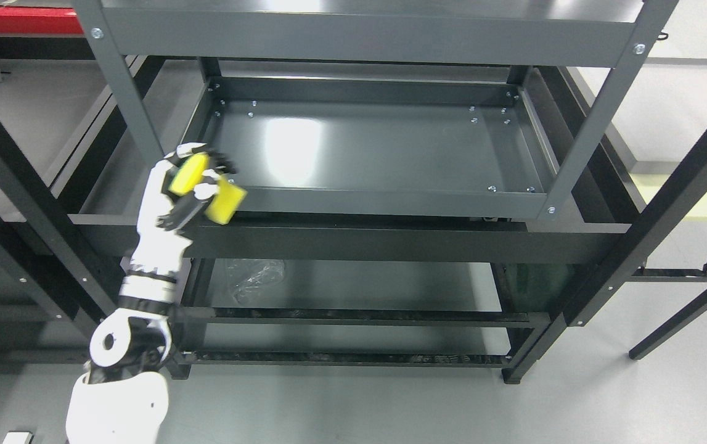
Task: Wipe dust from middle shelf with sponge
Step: 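Reach the sponge into the middle shelf toward its far corner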
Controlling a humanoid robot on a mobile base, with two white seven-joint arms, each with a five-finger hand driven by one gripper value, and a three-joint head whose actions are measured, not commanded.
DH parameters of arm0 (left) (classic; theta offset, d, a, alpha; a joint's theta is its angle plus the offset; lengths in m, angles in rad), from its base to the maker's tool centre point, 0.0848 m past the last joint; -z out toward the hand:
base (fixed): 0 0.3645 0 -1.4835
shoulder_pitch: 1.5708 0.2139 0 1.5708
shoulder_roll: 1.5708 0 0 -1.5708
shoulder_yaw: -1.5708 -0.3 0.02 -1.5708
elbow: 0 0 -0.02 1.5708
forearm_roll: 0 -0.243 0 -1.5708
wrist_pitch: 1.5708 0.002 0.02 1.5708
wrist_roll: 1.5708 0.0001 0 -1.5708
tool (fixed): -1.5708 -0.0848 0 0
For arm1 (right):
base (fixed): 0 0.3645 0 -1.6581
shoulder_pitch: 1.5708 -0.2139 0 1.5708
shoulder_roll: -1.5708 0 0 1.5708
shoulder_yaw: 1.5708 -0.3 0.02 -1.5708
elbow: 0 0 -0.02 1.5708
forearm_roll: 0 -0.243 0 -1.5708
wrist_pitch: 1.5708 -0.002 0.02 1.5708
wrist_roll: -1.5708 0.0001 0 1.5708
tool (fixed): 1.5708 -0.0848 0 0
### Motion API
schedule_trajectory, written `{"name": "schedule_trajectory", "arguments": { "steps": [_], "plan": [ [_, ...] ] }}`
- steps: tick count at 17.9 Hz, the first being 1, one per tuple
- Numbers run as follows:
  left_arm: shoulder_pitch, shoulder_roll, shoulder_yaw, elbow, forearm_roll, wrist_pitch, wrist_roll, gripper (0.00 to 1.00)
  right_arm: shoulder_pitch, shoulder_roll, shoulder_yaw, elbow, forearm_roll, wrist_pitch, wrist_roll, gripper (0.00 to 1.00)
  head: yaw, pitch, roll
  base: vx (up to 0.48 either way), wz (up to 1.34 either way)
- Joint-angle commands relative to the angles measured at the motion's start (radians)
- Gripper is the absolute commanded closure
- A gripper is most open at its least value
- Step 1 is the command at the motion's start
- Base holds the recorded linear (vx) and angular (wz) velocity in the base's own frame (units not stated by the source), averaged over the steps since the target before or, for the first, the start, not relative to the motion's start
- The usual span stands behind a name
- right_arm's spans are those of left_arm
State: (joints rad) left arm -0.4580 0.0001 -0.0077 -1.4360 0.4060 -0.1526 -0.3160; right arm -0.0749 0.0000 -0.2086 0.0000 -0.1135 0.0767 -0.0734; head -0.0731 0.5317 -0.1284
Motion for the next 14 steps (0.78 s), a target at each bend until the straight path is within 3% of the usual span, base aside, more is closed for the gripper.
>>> {"name": "schedule_trajectory", "arguments": {
  "steps": [1, 7, 12, 14],
  "plan": [
    [-0.099, 0.017, -0.457, -0.132, -0.007, 0.054, 0.000, 1.00, 0.000, -0.017, 0.000, -0.017, 0.000, 0.000, 0.000, 0.00, 0.0000, 0.000, 0.000, 0.023, -0.08],
    [-0.221, 0.017, -0.696, -0.253, -0.006, 0.076, -0.002, 1.00, 0.000, -0.017, 0.000, -0.017, 0.000, 0.000, 0.000, 0.00, 0.0000, 0.000, 0.000, 0.020, -0.02],
    [-0.382, 0.017, -0.723, -0.273, -0.007, 0.074, 0.000, 1.00, 0.000, -0.017, 0.000, -0.017, 0.000, 0.000, 0.000, 0.00, 0.0000, 0.000, 0.000, 0.017, -0.03],
    [-0.462, 0.017, -0.723, -0.213, -0.132, 0.082, 0.003, 1.00, 0.000, -0.017, 0.000, -0.017, 0.000, 0.000, 0.000, 0.00, 0.0000, 0.000, 0.000, -0.004, -0.02]
  ]
}}
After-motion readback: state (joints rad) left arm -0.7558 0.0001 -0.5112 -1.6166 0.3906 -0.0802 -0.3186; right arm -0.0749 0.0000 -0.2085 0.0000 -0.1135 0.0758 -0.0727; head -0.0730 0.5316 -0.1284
